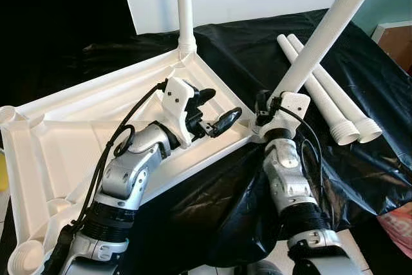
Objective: Building children table
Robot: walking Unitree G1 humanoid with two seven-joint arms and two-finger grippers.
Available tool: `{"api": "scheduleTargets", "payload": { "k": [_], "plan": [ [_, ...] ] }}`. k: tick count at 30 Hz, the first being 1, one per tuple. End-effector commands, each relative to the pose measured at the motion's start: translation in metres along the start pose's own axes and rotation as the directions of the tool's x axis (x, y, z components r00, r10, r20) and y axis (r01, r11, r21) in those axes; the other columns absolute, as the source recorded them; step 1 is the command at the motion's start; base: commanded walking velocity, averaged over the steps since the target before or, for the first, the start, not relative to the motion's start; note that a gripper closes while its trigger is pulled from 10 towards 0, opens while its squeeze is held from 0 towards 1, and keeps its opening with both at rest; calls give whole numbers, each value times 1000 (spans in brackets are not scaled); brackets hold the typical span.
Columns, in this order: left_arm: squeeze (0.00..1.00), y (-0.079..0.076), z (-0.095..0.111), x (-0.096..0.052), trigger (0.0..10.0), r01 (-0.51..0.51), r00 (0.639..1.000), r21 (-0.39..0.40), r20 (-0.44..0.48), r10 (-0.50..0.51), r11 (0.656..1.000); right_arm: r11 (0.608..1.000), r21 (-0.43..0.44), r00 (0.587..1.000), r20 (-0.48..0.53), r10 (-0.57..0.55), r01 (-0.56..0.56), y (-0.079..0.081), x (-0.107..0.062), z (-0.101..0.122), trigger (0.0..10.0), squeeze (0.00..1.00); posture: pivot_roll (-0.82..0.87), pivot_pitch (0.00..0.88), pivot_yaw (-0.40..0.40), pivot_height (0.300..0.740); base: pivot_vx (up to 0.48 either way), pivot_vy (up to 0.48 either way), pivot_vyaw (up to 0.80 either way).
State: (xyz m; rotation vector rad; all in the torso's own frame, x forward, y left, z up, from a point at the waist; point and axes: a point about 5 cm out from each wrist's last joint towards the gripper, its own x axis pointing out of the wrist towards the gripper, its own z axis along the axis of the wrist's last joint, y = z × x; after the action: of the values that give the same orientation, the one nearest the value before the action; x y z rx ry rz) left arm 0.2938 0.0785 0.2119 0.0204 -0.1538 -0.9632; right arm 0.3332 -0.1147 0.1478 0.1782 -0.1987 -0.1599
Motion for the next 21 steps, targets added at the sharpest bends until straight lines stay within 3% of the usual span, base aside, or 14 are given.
{"api": "scheduleTargets", "payload": {
  "k": [1, 3, 4, 5, 7, 11, 13, 14, 15, 16, 21],
  "plan": [
    [0, -4, 0, 2, 10000, 39, 999, -3, 5, -39, 999, 997, -56, 986, -157, -63, 55, -13, -12, -33, 10000, 0, -12, 108, -2, 740, 0, 0, 0],
    [0, -4, 0, 2, 10000, 39, 999, -3, 5, -39, 999, 997, -56, 986, -157, -63, 55, -13, -12, -33, 10000, 0, -12, 108, -2, 740, 0, 0, 0],
    [0, -3, 1, 3, 10000, 40, 999, 0, 7, -40, 999, 993, -115, 996, -87, -27, 17, -9, -10, -22, 10000, 0, -9, 102, -4, 740, 0, 0, 0],
    [0, -3, 1, 3, 10000, 40, 999, 0, 7, -40, 999, 993, -115, 996, -87, -27, 17, -9, -10, -22, 10000, 0, -9, 102, -4, 740, 0, 0, 0],
    [0, -2, 2, 3, 10000, 37, 999, 2, 11, -37, 999, 987, -158, 999, 16, 41, -38, -3, -8, -4, 10000, 0, -7, 98, -7, 740, 0, 0, 0],
    [0, -2, 4, 3, 10000, 40, 999, 10, 22, -40, 999, 982, -171, 991, 92, 95, -78, 2, -8, 13, 10000, 0, -6, 96, -8, 740, 0, 0, 0],
    [0, -1, 6, 3, 10000, 64, 997, -38, 38, -62, 997, 979, -177, 983, 132, 125, -100, 4, -5, 27, 10000, 0, -6, 93, -10, 740, 0, 0, 0],
    [259, 0, 7, 4, 10000, 67, 997, -44, 46, -65, 997, 977, -183, 980, 144, 140, -112, 4, -4, 32, 10000, 0, -7, 90, -10, 740, 0, 0, 0],
    [259, 0, 7, 4, 10000, 67, 997, -44, 46, -65, 997, 977, -183, 980, 144, 140, -112, 4, -4, 32, 10000, 0, -7, 90, -10, 740, 0, 0, 0],
    [1000, -1, 10, 4, 10000, 88, 995, -53, 59, -84, 995, 972, -185, 975, 141, 173, -146, 6, -2, 37, 10000, 0, -8, 88, -11, 740, 0, 0, 0],
    [1000, -2, 14, 6, 10000, 127, 989, -55, 77, -123, 990, 961, -196, 966, 128, 223, -196, 7, 1, 42, 10000, 0, -11, 83, -10, 740, 0, 0, 0]
  ]
}}
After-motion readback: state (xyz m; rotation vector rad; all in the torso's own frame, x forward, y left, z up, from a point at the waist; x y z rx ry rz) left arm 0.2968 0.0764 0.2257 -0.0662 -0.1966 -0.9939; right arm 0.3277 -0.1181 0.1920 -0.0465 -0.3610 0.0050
